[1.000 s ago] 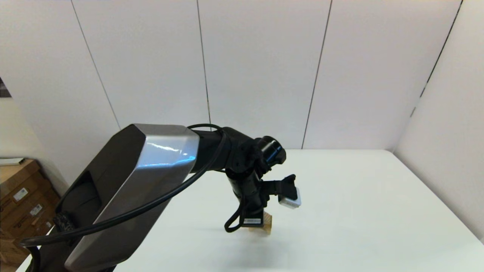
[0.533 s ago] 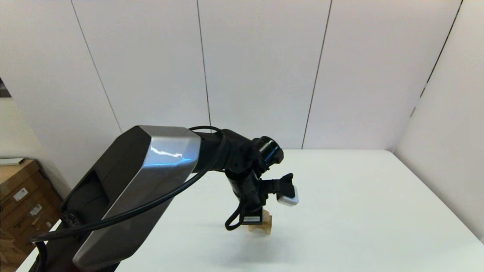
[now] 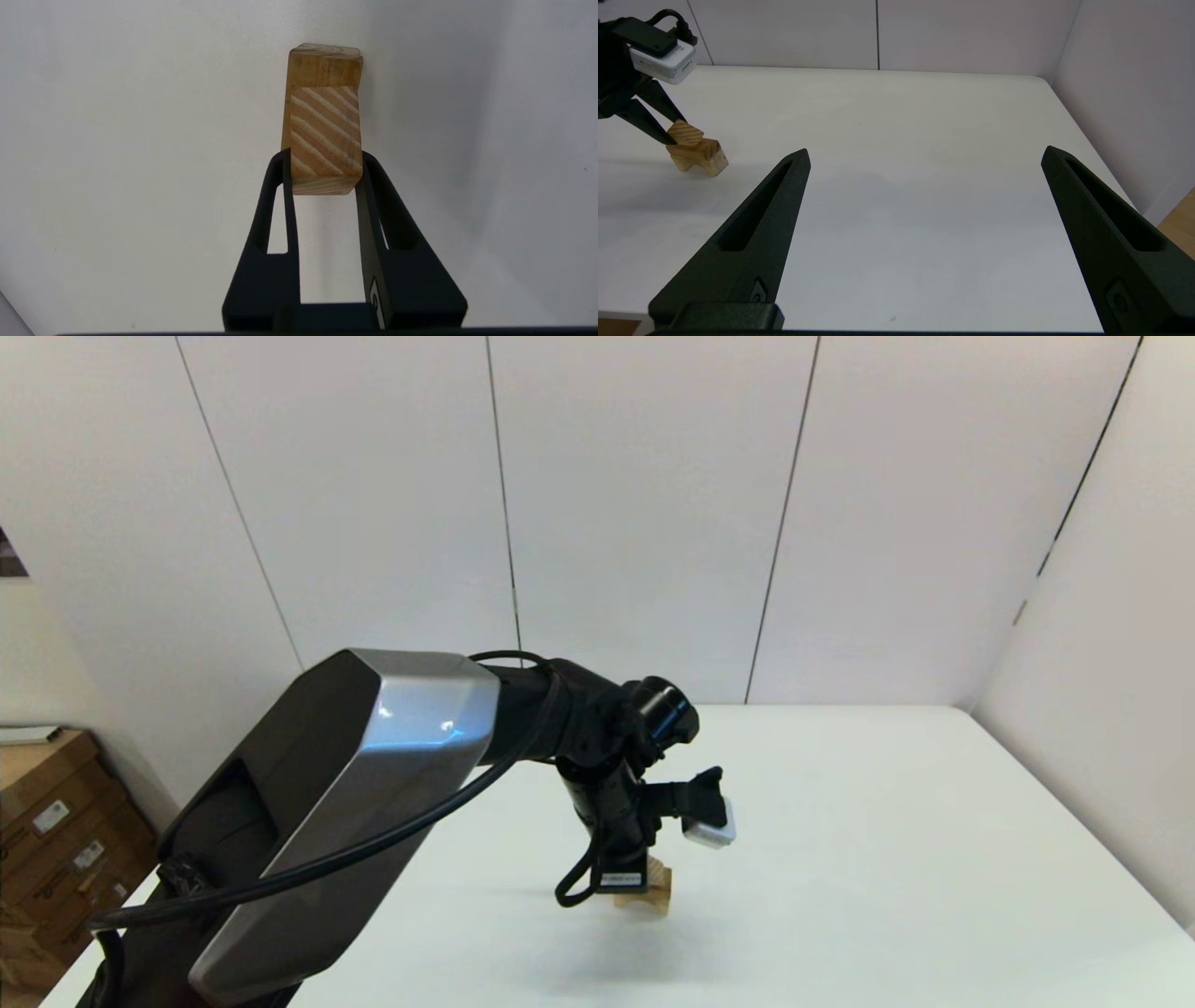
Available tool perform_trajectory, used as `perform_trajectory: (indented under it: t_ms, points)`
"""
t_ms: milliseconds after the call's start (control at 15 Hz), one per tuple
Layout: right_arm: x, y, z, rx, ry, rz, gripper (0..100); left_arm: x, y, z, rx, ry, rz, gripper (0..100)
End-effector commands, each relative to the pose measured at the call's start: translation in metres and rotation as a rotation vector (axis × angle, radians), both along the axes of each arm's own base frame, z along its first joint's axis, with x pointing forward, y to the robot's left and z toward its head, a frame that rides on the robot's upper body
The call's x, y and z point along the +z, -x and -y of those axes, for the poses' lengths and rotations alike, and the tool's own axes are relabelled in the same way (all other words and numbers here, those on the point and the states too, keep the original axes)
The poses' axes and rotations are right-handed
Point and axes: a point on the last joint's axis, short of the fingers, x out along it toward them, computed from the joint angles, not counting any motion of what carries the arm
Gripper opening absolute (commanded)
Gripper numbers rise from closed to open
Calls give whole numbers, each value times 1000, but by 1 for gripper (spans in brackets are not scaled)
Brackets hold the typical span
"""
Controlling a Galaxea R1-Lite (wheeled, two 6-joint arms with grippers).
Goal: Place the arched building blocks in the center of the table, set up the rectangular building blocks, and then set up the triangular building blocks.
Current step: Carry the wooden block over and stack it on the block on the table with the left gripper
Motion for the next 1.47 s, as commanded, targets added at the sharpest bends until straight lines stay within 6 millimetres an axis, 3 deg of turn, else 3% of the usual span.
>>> perform_trajectory:
  t_ms: [67,1467]
  points:
    - [0,0,0,0,0,0,100,0,1,0,-7,-3,-3,0]
    - [0,0,0,0,0,0,100,-2,2,2,-11,-7,-6,0]
